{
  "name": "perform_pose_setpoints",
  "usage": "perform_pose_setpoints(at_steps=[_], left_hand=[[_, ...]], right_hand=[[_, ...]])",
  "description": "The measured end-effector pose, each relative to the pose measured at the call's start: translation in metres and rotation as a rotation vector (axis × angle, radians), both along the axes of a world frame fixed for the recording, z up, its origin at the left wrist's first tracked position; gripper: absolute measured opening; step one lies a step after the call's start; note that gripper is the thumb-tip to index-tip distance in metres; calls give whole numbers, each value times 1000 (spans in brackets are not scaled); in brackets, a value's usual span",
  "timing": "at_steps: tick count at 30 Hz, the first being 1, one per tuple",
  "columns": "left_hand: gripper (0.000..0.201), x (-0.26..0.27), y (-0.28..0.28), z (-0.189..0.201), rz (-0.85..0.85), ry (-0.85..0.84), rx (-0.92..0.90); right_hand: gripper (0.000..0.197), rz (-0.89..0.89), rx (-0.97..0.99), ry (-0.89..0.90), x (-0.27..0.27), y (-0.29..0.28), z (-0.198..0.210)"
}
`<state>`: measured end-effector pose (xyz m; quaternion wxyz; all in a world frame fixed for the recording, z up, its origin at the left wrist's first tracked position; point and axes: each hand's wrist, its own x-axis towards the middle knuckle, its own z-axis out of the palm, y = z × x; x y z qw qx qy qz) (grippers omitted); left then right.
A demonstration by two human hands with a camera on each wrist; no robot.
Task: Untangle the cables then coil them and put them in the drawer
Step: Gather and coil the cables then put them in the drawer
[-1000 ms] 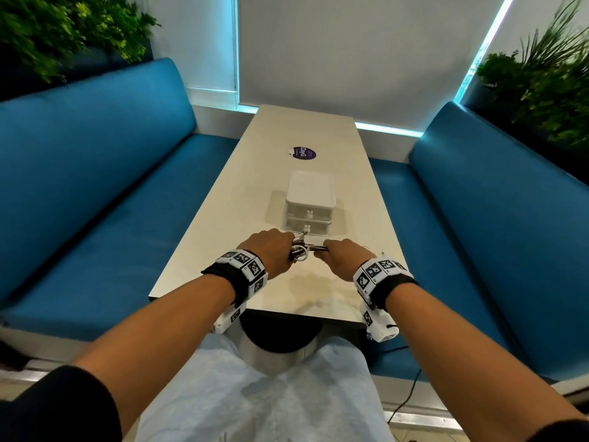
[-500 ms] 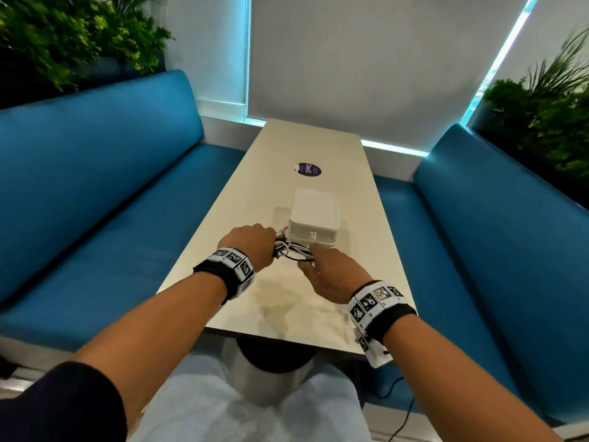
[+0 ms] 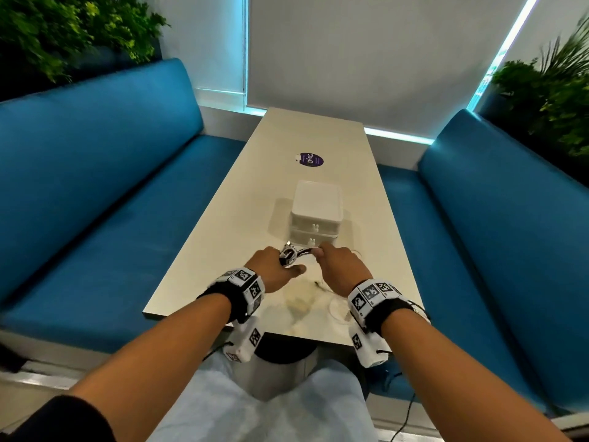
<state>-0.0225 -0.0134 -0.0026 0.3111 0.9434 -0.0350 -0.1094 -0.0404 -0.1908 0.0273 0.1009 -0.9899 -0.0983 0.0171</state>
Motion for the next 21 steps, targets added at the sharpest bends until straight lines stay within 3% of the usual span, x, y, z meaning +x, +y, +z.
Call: perform_pose_setpoints(at_steps=[2,4,8,11,15,16,19,21], left_hand=[[53,-6,-8,-7,-9,35,-189],[57,-11,-14,-8,-16,50,-338],[34,-13,-22,5,-5,-6,-544],[27,-11,-21,5,-60,-53,-556],[71,4,-16,-26,-21,-31,-479],[70,4,-15,-28,-22,-29,-486],[30,-7,-18,-7,2,-47,-545],[22,-9,-19,-2,65,-65,-596]], right_hand=[[29,5,107,37,-2,6,6],[31,-45,336,101,-4,12,13],[51,-158,844,307,-1,17,1],[67,-97,1098,434,5,16,-16],[63,-5,1130,593,-1,21,-21],[61,5,1113,616,-1,22,-22],[54,26,1052,637,0,27,-20],[51,43,1075,628,-3,30,-16]])
